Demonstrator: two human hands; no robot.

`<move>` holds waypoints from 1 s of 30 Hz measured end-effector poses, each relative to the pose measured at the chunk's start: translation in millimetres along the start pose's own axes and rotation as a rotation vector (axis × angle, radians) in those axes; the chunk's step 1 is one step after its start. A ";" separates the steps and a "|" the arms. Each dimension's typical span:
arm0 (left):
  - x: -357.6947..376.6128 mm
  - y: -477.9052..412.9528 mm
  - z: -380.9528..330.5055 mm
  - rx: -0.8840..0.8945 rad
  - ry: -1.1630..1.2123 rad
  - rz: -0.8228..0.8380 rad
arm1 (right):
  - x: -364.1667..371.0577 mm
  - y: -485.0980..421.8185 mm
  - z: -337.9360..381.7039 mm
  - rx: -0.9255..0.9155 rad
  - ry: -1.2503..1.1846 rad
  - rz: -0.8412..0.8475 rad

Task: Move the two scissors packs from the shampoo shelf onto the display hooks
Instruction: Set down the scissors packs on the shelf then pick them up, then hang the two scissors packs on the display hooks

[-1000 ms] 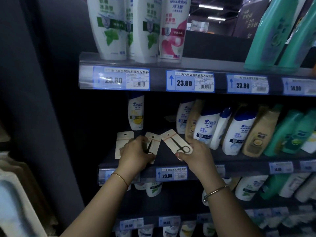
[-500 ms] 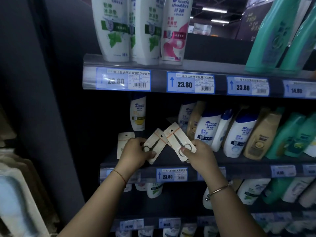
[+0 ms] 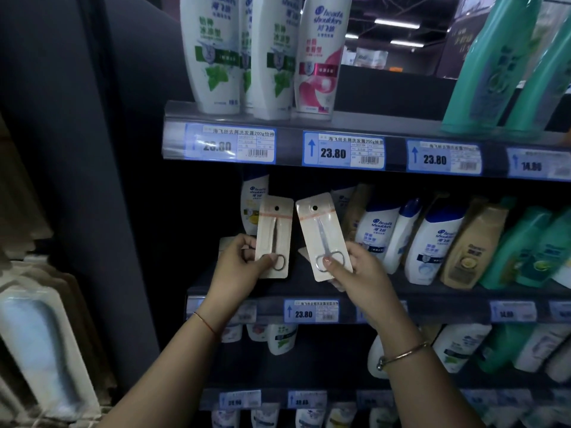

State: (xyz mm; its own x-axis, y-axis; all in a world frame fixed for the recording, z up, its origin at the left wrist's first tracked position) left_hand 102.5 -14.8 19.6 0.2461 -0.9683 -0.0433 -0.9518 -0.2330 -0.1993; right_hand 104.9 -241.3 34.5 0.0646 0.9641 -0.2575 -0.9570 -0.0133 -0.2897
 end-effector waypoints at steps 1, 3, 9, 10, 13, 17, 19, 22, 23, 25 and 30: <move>-0.9 4.2 -1.5 -0.001 0.028 0.010 | 4.5 4.6 4.4 -0.014 -0.024 0.028; -3.9 15.2 -5.0 0.001 0.073 0.028 | 13.0 15.0 11.6 -0.032 -0.087 0.071; -27.6 64.9 -14.0 0.005 0.214 0.128 | 45.9 50.9 20.6 -0.025 -0.266 0.192; -34.0 74.7 -17.1 0.025 0.226 0.148 | 53.3 57.3 22.7 -0.026 -0.277 0.214; -60.8 101.7 -28.4 0.081 0.219 0.174 | 80.3 78.5 37.7 -0.065 -0.314 0.312; -116.0 128.7 -46.6 0.104 0.203 0.095 | 116.2 103.6 73.4 -0.114 -0.378 0.416; -144.6 139.9 -57.1 0.114 0.205 0.064 | 134.8 113.5 93.2 -0.135 -0.395 0.453; -188.8 154.1 -71.7 0.130 0.181 0.011 | 165.5 128.6 120.8 -0.168 -0.388 0.486; -204.7 158.0 -76.9 0.144 0.169 -0.012 | 176.3 133.5 129.4 -0.178 -0.390 0.494; -237.2 165.1 -86.3 0.174 0.151 -0.046 | 200.1 143.7 147.0 -0.201 -0.390 0.513; -329.3 173.8 -99.2 0.227 0.108 -0.068 | 268.7 169.2 188.3 -0.251 -0.378 0.548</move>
State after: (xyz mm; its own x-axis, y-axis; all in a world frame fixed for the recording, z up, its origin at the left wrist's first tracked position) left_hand -162.0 254.6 96.3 0.2753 -0.9580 0.0803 -0.8654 -0.2833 -0.4132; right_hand -92.9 65.4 89.9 -0.5539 0.8263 -0.1023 -0.7266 -0.5397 -0.4252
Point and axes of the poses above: each hand's wrist, its own y-axis away from the middle knuckle, its own x-axis out of the palm, z = x × y, the point moved 10 cm from there along -y, towards the middle knuckle, and after that the axes turned 2 degrees about -z, right-handed, at the moved point
